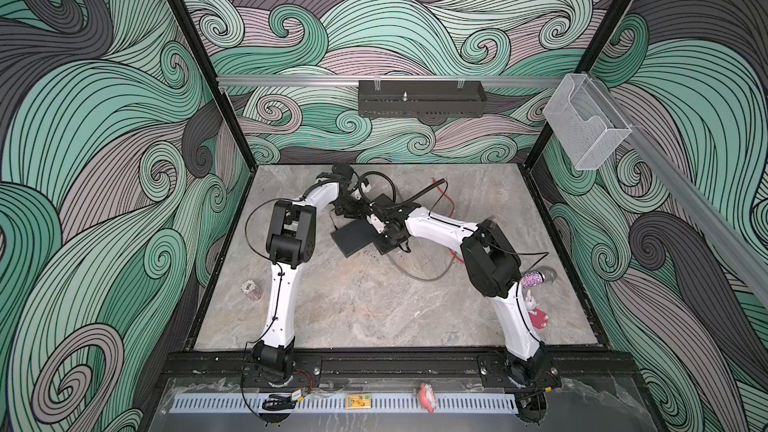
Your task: Insert the plug into the switch port
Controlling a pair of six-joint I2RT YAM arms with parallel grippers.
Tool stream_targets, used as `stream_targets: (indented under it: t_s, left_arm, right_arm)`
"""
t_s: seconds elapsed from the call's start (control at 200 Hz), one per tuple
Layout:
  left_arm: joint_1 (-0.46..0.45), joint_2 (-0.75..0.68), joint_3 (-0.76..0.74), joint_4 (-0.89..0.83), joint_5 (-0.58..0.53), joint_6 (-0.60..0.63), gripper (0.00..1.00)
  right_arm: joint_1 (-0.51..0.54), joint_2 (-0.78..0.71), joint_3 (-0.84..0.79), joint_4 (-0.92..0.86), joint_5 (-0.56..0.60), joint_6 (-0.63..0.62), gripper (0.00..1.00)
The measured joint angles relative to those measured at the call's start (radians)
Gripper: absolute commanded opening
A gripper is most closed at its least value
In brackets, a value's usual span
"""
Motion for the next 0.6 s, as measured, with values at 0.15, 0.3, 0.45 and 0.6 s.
stream_targets:
  t_s: [0.15,0.3,0.45,0.6]
  left_arm:
    - [0.0,0.0,0.0,0.0,-0.001,0.0,0.51]
    - [0.0,-0.001,0.0,0.0,-0.002,0.0,0.51]
    - [-0.001,-0.001,0.0,0.0,-0.005,0.0,0.51]
    - [-0.001,-0.002,0.0,0.0,-0.005,0.0,0.51]
  right_arm:
    - [0.0,0.014,0.014,-0.012,0.0,-0.002,0.09]
    - [0.0,0.019,0.018,-0.015,-0.001,-0.002,0.09]
    - [0.0,0.026,0.032,-0.03,0.0,-0.003,0.09]
    - [0.0,0.026,0.036,-0.034,0.0,-0.006,0.09]
